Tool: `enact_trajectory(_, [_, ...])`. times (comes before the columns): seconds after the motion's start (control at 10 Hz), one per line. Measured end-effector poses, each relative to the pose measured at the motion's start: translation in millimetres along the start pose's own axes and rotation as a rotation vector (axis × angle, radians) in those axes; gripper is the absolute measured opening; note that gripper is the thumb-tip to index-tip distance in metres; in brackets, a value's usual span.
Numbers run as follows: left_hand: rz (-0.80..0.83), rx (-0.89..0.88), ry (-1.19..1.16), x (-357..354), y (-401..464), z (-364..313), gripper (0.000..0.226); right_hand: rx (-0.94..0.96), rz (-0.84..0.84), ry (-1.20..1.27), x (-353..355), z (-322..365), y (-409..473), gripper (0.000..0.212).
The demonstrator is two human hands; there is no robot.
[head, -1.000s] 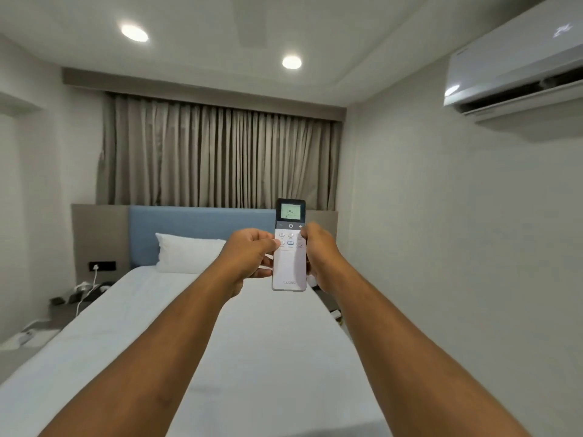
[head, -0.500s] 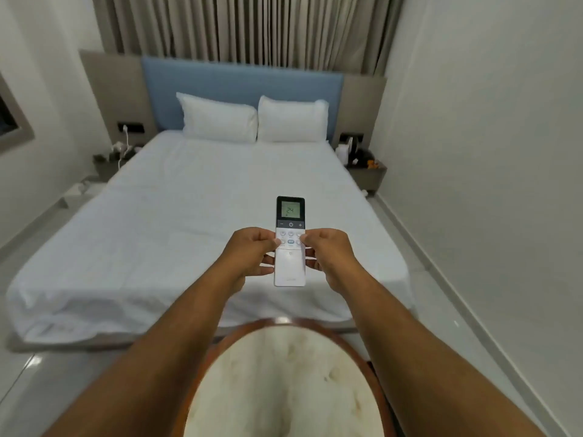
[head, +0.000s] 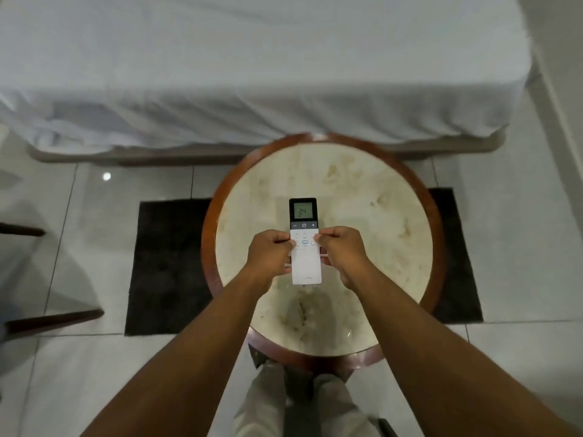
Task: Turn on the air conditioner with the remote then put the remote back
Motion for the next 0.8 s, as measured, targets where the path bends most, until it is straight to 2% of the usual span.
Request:
enact_trajectory(0.2, [-0.024, 0.031, 0.055, -24.0, 39.0, 79.7, 0.020, -0.013, -0.073, -0.082, -7.2, -72.5, 44.0, 0.014])
enact_trajectory(0.3, [-0.030, 0.016, 0.102, -34.1, 50.7, 96.9, 0.020, 0.022, -0.118, -0.166, -6.1, -88.4, 55.4, 0.018])
enact_trajectory(0.7, [-0.089, -0.096, 0.164, -46.1, 59.5, 113.7, 0.012, 0.151, -0.270, -0.265, -7.7, -106.2, 66.7, 0.018])
enact_trajectory(0.8, [-0.097, -0.170, 0.432, -39.5, 51.7, 103.2, 0.015, 0.179, -0.227, -0.318, -6.9, -101.4, 56.9, 0.019])
Point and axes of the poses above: each hand's wrist, its own y-axis towards the middle knuckle, its own x-axis out of the back of the hand, z = x × y, the point moved 4 cm from there along y, towards the middle knuckle, and after that the axes turned 3 degrees about -x, right-handed, at the moved point
